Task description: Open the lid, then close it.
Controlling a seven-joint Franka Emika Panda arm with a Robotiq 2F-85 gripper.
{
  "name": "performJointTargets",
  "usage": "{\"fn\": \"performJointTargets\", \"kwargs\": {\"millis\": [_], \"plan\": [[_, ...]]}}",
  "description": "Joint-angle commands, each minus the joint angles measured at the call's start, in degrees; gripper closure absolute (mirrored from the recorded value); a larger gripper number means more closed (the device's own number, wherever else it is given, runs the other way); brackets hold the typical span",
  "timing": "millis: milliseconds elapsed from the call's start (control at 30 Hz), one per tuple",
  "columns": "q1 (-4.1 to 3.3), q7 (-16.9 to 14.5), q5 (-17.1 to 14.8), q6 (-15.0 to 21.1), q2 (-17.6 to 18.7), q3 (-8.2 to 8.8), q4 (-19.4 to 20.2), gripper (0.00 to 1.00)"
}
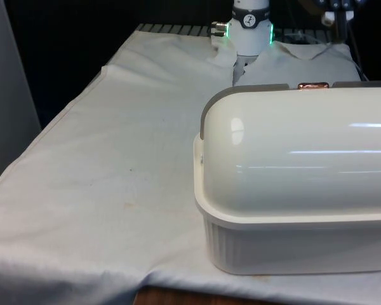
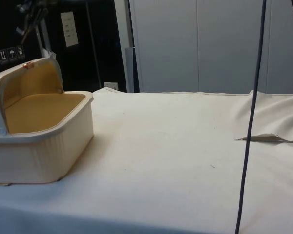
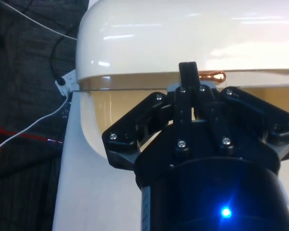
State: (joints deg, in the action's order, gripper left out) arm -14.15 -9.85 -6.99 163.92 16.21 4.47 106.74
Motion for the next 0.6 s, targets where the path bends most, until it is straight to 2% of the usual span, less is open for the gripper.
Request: {"fn": "performJointTargets", "kwargs": {"millis": [0, 67, 100, 333, 367, 400, 567], "plan": [[-0.23, 0.46, 0.57, -0.97, -0.46, 0.4, -0.34, 1.0], [0.0, 0.0, 0.0, -0.69, -0.29, 0.0, -0.46, 1.0], [-0.17, 0.4, 0.57, -1.83, -0.86, 0.34, -0.92, 1.0], [0.0, 0.23, 0.29, -4.07, -1.2, 0.17, -2.81, 1.0], [0.06, 0.0, 0.06, -3.44, -1.2, 0.0, -2.58, 1.0], [0.11, 0.23, 0.23, -5.16, -1.15, 0.17, -3.55, 1.0], [0.29, 0.17, 0.0, -8.19, -0.63, 0.06, -5.27, 1.0]]}}
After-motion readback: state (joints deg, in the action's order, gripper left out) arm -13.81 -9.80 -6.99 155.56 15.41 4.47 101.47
